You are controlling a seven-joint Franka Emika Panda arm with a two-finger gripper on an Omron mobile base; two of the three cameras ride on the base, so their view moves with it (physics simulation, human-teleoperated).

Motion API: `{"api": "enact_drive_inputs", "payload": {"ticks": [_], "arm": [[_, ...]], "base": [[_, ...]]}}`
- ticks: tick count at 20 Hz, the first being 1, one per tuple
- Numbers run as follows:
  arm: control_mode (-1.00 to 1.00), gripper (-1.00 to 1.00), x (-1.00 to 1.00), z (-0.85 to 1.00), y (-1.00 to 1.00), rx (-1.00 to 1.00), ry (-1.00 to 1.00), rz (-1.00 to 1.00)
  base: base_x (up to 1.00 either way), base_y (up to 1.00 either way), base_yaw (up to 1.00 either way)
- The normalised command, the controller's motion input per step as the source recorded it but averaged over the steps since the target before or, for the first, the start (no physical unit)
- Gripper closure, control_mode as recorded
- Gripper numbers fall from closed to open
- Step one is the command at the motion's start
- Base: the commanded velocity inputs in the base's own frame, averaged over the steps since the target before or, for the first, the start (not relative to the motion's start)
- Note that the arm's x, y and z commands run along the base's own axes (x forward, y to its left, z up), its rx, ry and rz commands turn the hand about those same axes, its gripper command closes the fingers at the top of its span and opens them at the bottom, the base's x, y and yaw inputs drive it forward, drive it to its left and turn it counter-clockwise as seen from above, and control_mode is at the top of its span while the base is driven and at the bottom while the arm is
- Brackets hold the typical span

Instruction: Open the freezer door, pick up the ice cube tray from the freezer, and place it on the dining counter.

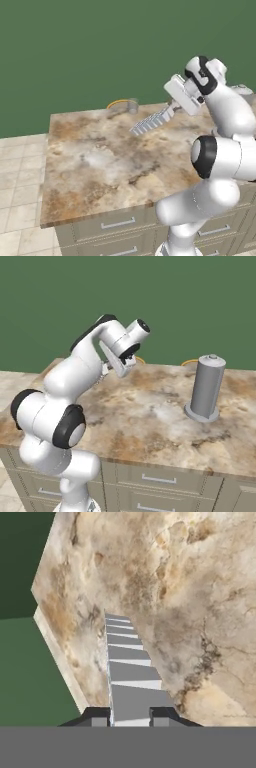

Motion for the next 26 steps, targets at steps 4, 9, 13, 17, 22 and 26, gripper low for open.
{"api": "enact_drive_inputs", "payload": {"ticks": [4,9,13,17,22,26], "arm": [[-1.00,1.00,0.35,-0.57,0.30,0.05,-0.05,0.00],[-1.00,1.00,0.39,-0.49,0.34,0.05,-0.05,-0.01],[-1.00,1.00,0.77,-0.23,0.09,0.01,-0.04,-0.06],[-1.00,1.00,0.56,-0.21,0.02,0.00,-0.13,-0.06],[-1.00,1.00,0.39,-0.33,0.10,0.00,-0.08,-0.06],[-1.00,1.00,0.36,-0.51,0.17,0.00,-0.04,-0.05]], "base": [[0.00,0.00,0.00],[0.00,0.00,0.00],[0.00,0.00,0.00],[0.00,0.00,0.00],[0.00,0.00,0.00],[0.00,0.00,0.00]]}}
